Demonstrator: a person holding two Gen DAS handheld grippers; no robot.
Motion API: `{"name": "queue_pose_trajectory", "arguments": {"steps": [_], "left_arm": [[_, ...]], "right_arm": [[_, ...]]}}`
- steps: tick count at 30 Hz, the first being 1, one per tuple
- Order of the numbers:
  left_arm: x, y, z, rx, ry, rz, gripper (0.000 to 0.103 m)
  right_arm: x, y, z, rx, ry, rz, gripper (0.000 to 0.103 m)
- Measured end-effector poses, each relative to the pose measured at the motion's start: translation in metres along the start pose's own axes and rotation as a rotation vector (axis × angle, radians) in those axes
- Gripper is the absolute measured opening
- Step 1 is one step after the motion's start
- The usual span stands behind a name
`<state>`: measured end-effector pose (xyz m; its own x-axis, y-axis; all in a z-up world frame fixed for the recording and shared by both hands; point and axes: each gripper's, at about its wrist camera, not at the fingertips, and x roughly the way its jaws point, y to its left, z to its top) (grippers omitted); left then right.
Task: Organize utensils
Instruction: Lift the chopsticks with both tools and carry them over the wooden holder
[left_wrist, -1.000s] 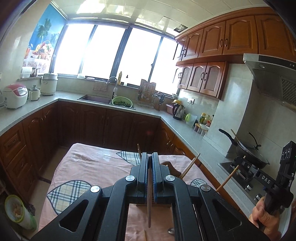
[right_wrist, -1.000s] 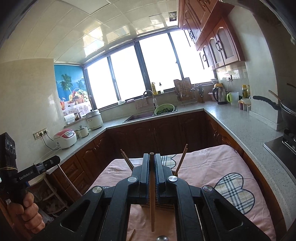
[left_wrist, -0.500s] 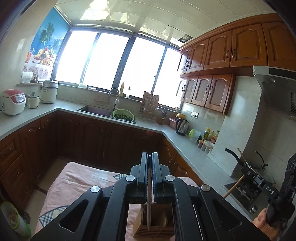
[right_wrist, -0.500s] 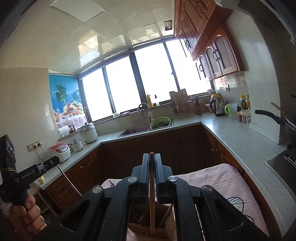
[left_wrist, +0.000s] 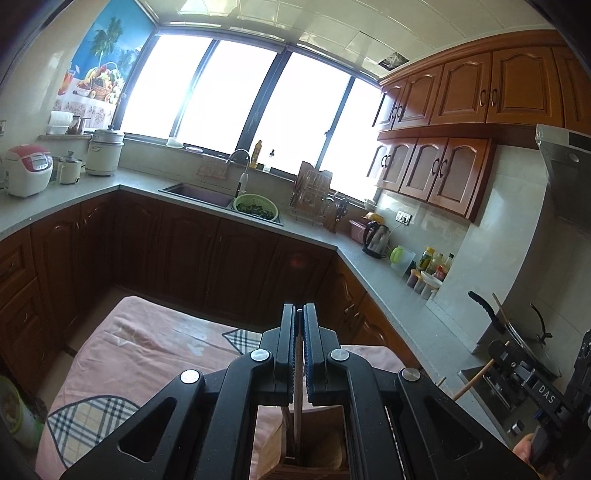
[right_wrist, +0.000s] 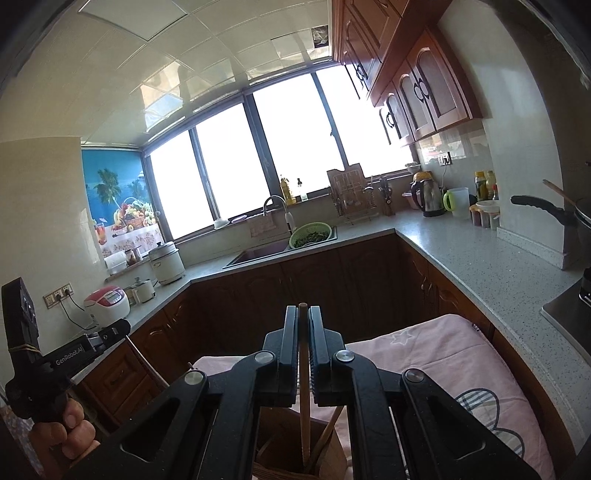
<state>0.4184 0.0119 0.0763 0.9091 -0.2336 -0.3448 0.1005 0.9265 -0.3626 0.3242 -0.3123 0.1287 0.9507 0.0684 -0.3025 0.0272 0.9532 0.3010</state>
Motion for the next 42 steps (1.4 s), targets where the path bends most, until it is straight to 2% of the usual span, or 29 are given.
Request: {"name": "queue_pose_trajectory", "arguments": {"steps": [4,20,28,34,42], "left_arm": [[0.017,0.003,-0.003,-0.021,0.022,0.004,0.002],[0.03,0.008,-0.018,-0.029,0.09,0.011,0.002],[0.037,0.007,-0.012,-0.02,0.121,0.003,0.002],[0.043,0.005,-0.02,-0.016,0.156,-0.005,0.002],[0.043,0.005,-0.014,-0.009,0.158,0.01,0.002]], "right_arm": [[0.009,-0.008,-0.01,0.018,0.021,-0.006,0.005],[0.031,-0.025,-0.044,0.084,0.096,-0.023,0.005],[0.035,-0.026,-0.048,0.095,0.105,-0.028,0.005],[0.035,-0.027,-0.048,0.095,0.103,-0.031,0.005],[0.039,-0.029,-0.051,0.109,0.121,-0.038,0.005]]}}
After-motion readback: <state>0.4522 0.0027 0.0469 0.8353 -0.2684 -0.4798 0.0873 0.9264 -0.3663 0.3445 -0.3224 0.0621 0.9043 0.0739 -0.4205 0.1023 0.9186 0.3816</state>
